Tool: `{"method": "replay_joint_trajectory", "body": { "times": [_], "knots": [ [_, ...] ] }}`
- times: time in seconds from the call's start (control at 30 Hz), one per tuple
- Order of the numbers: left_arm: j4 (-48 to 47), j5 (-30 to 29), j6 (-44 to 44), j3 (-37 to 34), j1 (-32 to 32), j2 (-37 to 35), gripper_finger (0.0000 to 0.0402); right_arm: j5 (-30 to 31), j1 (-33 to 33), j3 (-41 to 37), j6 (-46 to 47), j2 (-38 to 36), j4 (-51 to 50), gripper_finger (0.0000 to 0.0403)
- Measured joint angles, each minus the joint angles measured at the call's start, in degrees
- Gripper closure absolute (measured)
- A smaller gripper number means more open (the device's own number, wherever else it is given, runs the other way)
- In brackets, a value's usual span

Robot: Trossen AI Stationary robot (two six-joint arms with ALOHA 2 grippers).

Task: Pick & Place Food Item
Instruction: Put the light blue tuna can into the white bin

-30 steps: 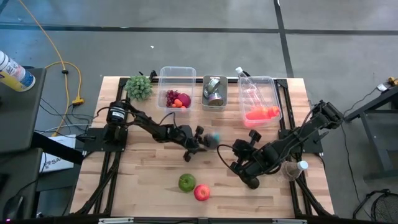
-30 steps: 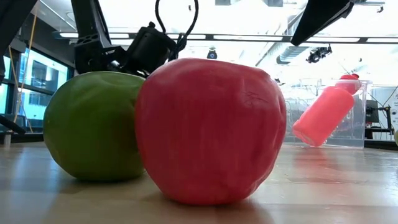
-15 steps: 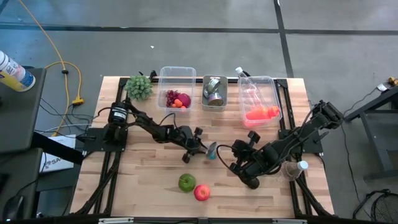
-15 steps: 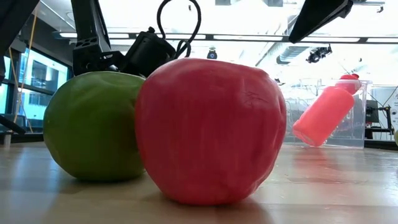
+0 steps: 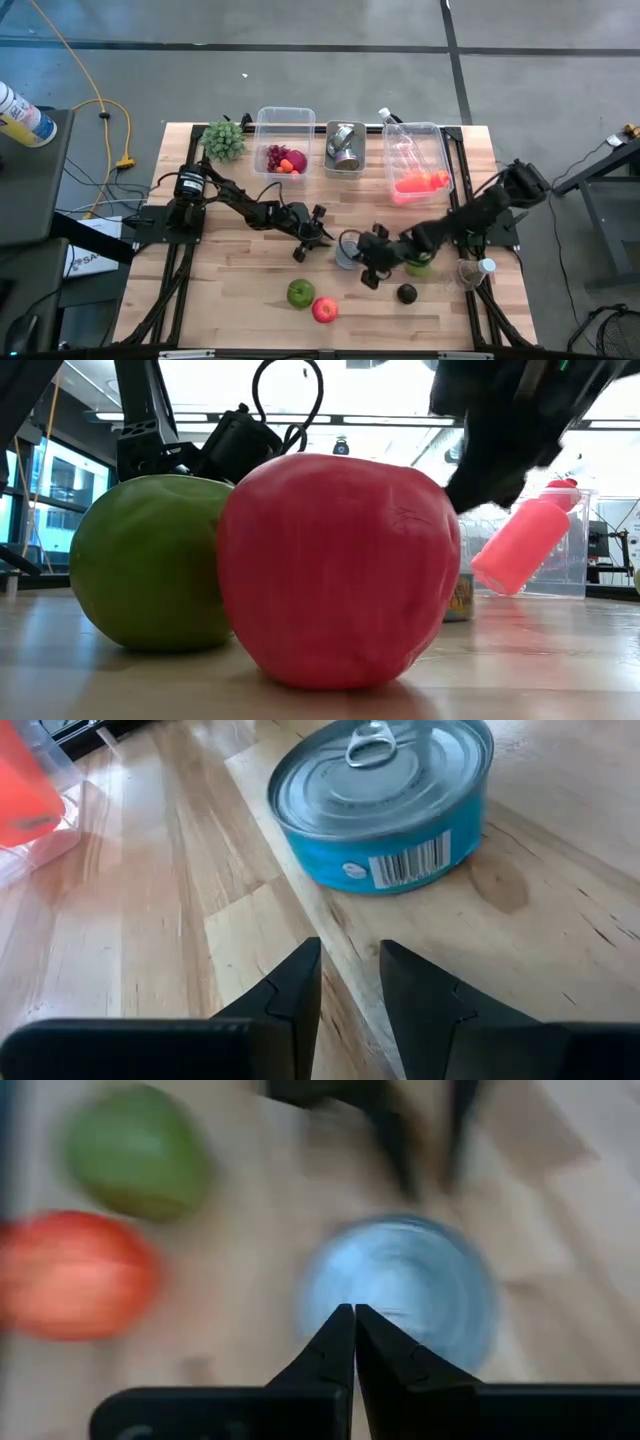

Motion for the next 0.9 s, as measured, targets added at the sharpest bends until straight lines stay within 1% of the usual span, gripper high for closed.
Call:
{"method": "replay_joint_trajectory", "body": {
  "times": [0.07, 0.13, 0.2, 0.27, 0.3, 0.5, 0.63, 0.77, 0.9],
  "knots": [
    [0.0, -0.1, 0.0, 0.0, -0.2, 0.0, 0.0302, 0.1, -1.3, -1.1, -0.5, 0.0, -1.4, 0.0401],
    [0.1, -0.1, 0.0, 0.0, -0.5, 0.0, 0.0302, 0.7, -1.5, -1.0, -2.9, 0.0, -0.6, 0.0401],
    [0.2, -0.2, 0.0, 0.0, -0.8, 0.0, 0.0302, -1.2, -1.2, -0.9, -5.4, -0.8, 1.4, 0.0401],
    [1.4, -0.7, 0.0, 0.0, -0.8, 0.0, 0.0302, -4.1, -0.9, -0.9, -6.2, -1.0, 2.6, 0.0401],
    [2.2, -1.1, 0.0, 0.0, -0.8, 0.0, 0.0302, -4.6, -0.9, -0.8, -6.2, -1.0, 2.6, 0.0401],
    [4.4, -1.8, 0.4, -0.1, -1.2, -0.1, 0.0302, 0.3, -0.5, -0.9, 1.0, 3.7, -5.8, 0.0401],
    [4.7, -1.9, 0.4, -0.1, -1.5, -0.1, 0.0302, -0.5, -0.4, -0.6, 2.3, 6.2, -3.2, 0.0401],
    [5.1, -2.1, 0.4, -0.1, -1.9, -0.1, 0.0302, -0.4, -0.5, -0.7, 2.1, 6.3, -3.3, 0.0401],
    [5.5, -2.1, 0.4, -0.1, -3.0, -0.1, 0.0302, -0.3, -0.5, -2.3, 5.1, 6.3, -3.1, 0.0401]
  ]
}}
